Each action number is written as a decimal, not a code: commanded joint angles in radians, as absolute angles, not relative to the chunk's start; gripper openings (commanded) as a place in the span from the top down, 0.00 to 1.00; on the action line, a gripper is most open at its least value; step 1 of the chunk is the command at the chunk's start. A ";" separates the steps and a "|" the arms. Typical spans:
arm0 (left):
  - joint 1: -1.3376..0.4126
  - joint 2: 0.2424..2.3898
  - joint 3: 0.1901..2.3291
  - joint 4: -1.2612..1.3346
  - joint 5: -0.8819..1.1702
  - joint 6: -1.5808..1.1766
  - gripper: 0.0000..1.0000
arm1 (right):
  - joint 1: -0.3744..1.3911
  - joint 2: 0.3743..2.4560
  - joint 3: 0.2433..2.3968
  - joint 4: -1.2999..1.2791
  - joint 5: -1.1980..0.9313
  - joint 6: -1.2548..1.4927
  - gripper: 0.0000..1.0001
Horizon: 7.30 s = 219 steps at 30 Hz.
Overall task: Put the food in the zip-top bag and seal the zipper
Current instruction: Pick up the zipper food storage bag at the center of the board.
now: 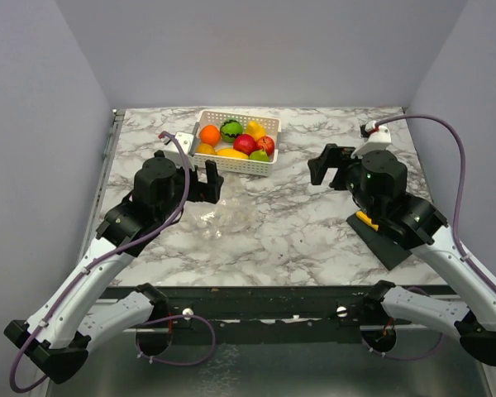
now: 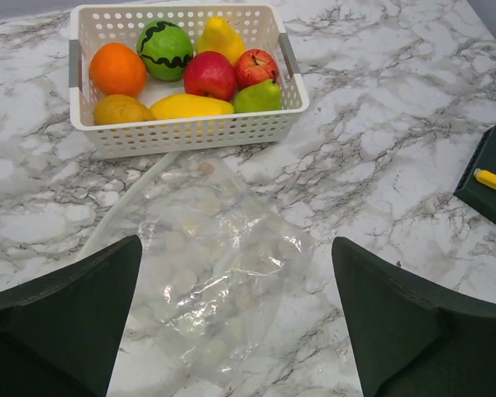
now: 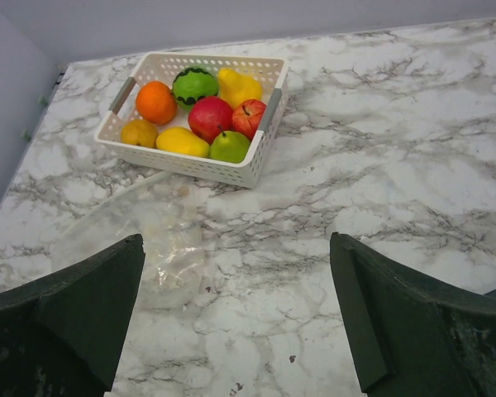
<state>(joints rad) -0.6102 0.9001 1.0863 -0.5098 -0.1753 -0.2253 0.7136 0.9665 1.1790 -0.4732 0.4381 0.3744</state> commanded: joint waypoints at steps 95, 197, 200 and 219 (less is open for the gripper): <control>-0.612 0.730 0.800 -0.518 -0.589 -0.351 0.02 | 0.867 2.220 1.901 -0.764 0.047 0.548 0.83; -0.612 0.793 0.769 -0.369 -0.002 -0.438 0.11 | 0.884 0.822 1.212 -0.585 -0.153 -0.174 0.99; -0.611 0.762 0.745 -0.325 0.091 -0.458 0.12 | 0.884 0.787 1.225 -0.587 -0.175 -0.178 0.99; -0.611 0.681 0.742 -0.074 0.462 -0.586 0.23 | 0.884 0.649 1.304 -0.663 -0.318 -0.206 0.99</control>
<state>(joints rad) -0.6106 0.7063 0.7238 -0.1627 0.3492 -0.5415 0.8772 0.6697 1.2671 -0.6331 -0.2588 -0.1867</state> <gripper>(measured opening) 0.787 0.012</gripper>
